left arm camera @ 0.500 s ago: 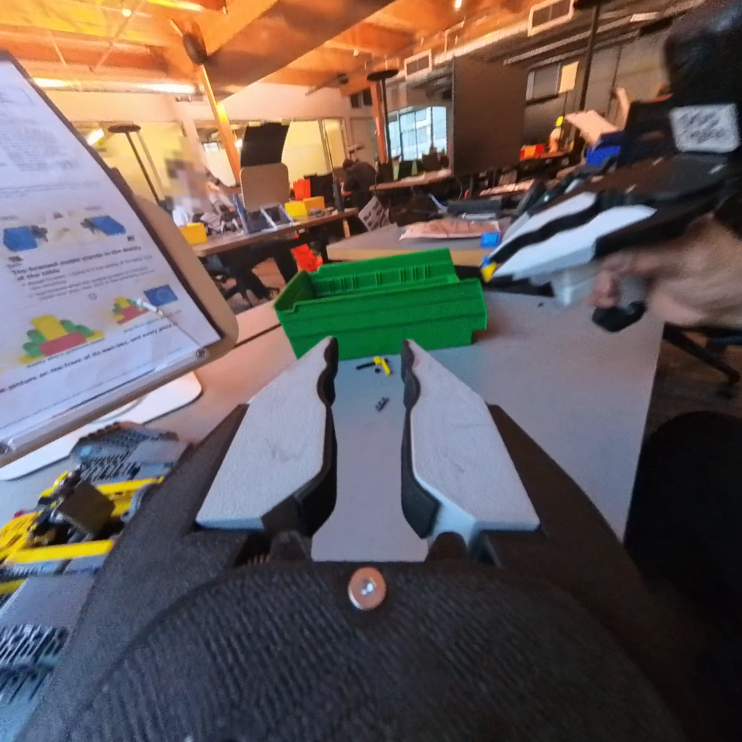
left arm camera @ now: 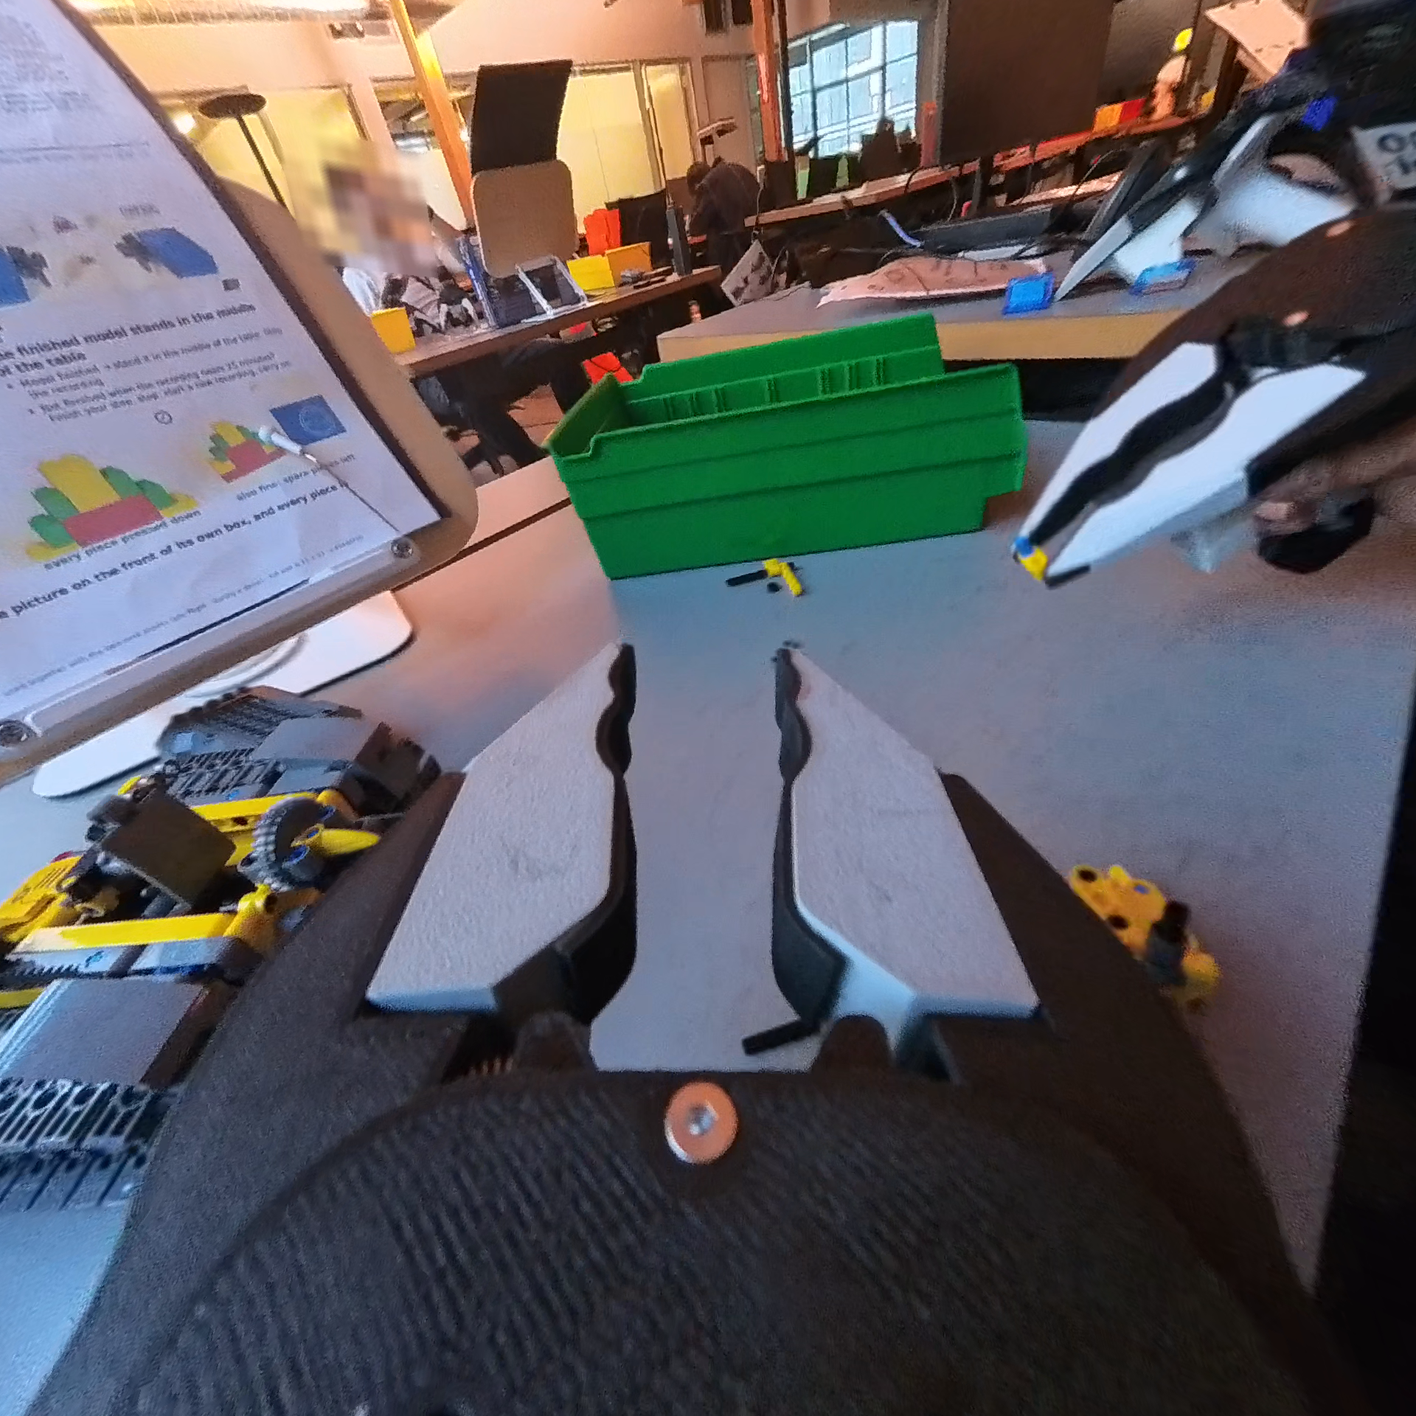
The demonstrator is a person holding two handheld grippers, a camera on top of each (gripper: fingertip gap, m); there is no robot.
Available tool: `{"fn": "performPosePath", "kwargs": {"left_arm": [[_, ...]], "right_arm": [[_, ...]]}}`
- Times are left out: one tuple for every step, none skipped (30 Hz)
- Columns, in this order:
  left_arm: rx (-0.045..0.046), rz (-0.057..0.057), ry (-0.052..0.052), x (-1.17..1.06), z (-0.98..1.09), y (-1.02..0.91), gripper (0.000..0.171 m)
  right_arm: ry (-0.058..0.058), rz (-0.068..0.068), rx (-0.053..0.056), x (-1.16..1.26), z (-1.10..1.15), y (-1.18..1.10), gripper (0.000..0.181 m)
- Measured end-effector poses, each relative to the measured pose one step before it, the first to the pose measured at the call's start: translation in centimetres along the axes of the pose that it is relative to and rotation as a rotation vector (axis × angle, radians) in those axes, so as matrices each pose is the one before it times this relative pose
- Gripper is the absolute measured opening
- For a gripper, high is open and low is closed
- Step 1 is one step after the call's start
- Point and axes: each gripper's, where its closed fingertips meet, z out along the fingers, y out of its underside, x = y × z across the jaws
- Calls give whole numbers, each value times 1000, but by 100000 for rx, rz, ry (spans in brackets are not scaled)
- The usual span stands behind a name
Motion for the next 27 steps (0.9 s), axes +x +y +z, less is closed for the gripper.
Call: {"fn": "performPosePath", "kwargs": {"left_arm": [[-43,1500,-1574,-185,-50,423,34],[-243,1182,-994,-60,-47,496,33],[-753,520,-234,53,-22,590,33],[276,10,-533,-59,-116,78,33],[2592,-259,-487,-75,-226,-331,32],[2783,-471,-2007,-312,-236,-317,31],[2863,-504,-2082,-343,-246,-326,29],[2827,-266,-1150,-232,-214,-316,28],[2619,-229,-1572,-318,-206,-264,28],[2948,-594,-2364,-405,-257,-324,28],[2714,-496,-1913,-306,-239,-313,27],[1189,2,-1401,-178,-134,-140,27],[84,515,-355,13,-28,-14,27],[98,699,96,99,-1,-21,27],[-67,601,121,77,2,10,27],[-242,413,-72,33,27,24,27],[11,258,-231,2,-1,-3,27],[175,150,-44,12,-16,-13,27],[219,9,-365,-55,-26,-35,27],[210,-206,-162,-30,-21,-18,27],[-81,-417,-111,-59,2,18,27],[-75,-348,-361,-89,5,15,27],[-94,-272,-266,-62,7,14,27],[-158,-152,-153,-23,7,27,27],[-51,96,-122,-17,9,-3,27],[-67,140,-297,-20,-1,14,27],[86,247,-280,-3,-6,-14,27]], "right_arm": [[-370,-2705,-5352,-221,940,954,13],[814,-3406,-4730,-105,833,835,13],[1062,-3073,-4623,-73,747,782,13],[-23,-1953,-4187,-172,695,685,13],[-1369,-604,-3871,-269,625,612,14],[-765,-249,-3373,-59,408,397,16],[130,535,799,152,64,-263,15],[-86,1087,960,198,-14,-254,16],[-997,1477,-519,133,73,17,16],[-1304,1617,-1309,100,103,187,20],[-429,1219,-276,126,-47,72,23],[478,668,1813,103,-297,-175,23],[848,637,3230,20,-538,-366,23],[1491,814,4199,-26,-758,-517,22],[1685,737,5336,-124,-962,-706,22],[945,699,5937,-377,-1102,-834,21],[531,564,6037,-534,-1190,-872,20],[523,313,5819,-617,-1234,-842,20],[124,-193,5671,-752,-1246,-819,21],[-494,-600,5816,-954,-1224,-815,21],[-1231,-825,5820,-1162,-1149,-775,21],[-1675,-1036,5006,-1313,-1013,-591,22],[-1759,-848,3738,-1410,-827,-272,22],[-1845,-291,2799,-1490,-634,60,22],[-2106,-34,1821,-1589,-431,453,22],[-1974,243,438,-1603,-242,891,22],[-1971,-233,-790,-1596,-50,1310,22]]}}
